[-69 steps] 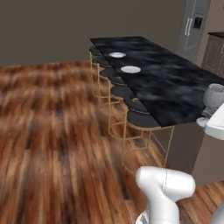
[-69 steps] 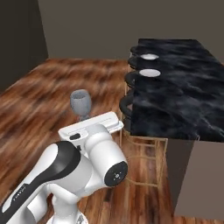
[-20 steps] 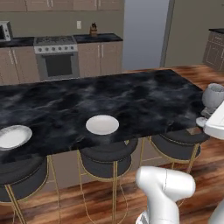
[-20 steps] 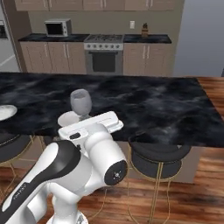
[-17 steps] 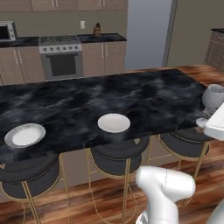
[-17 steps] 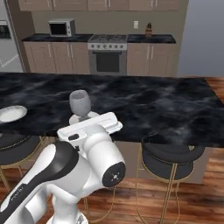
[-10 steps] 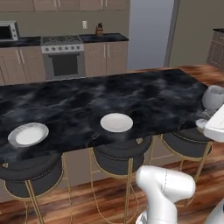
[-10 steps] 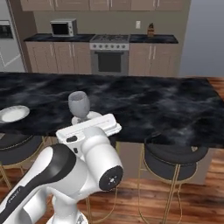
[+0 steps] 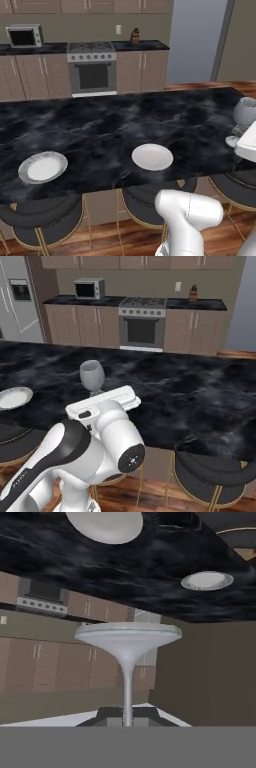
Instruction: Retrieve the wine glasses from the counter and place one next to each plate.
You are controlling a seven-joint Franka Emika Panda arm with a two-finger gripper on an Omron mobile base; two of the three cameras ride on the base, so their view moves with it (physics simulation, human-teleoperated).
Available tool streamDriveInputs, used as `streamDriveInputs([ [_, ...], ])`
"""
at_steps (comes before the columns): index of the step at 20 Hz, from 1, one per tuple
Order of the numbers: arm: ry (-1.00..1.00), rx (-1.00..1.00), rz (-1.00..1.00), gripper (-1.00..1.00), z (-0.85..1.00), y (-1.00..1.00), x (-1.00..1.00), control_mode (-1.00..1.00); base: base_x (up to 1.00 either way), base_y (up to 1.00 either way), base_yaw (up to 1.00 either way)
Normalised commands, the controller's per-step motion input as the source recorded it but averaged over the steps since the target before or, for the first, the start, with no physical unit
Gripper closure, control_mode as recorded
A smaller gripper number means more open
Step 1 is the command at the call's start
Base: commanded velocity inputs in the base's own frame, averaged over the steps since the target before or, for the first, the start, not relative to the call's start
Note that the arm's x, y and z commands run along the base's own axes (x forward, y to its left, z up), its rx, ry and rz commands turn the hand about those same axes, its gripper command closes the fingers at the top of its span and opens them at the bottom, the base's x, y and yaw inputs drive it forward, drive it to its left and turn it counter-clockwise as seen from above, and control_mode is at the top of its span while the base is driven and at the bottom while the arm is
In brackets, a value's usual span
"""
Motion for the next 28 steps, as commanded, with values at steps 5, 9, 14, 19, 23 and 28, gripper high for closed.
streamDriveInputs([
  [5,0.0,0.0,0.0,1.0,0.0,0.0,0.0,1.0,0.95,-0.01,0.2],
  [9,0.0,0.0,0.0,1.0,0.0,0.0,0.0,1.0,0.62,-0.19,0.22],
  [14,0.0,0.0,0.0,1.0,0.0,0.0,0.0,1.0,0.52,-0.16,0.33],
  [19,0.0,0.0,0.05,1.0,-0.09,-0.02,0.2,-1.0,0.69,-0.02,0.22],
  [23,0.0,0.0,0.21,1.0,-0.48,-0.07,0.96,-1.0,0.0,0.0,0.0],
  [28,-0.01,0.0,0.18,1.0,-0.38,-0.32,0.69,-1.0,0.0,0.0,0.0],
])
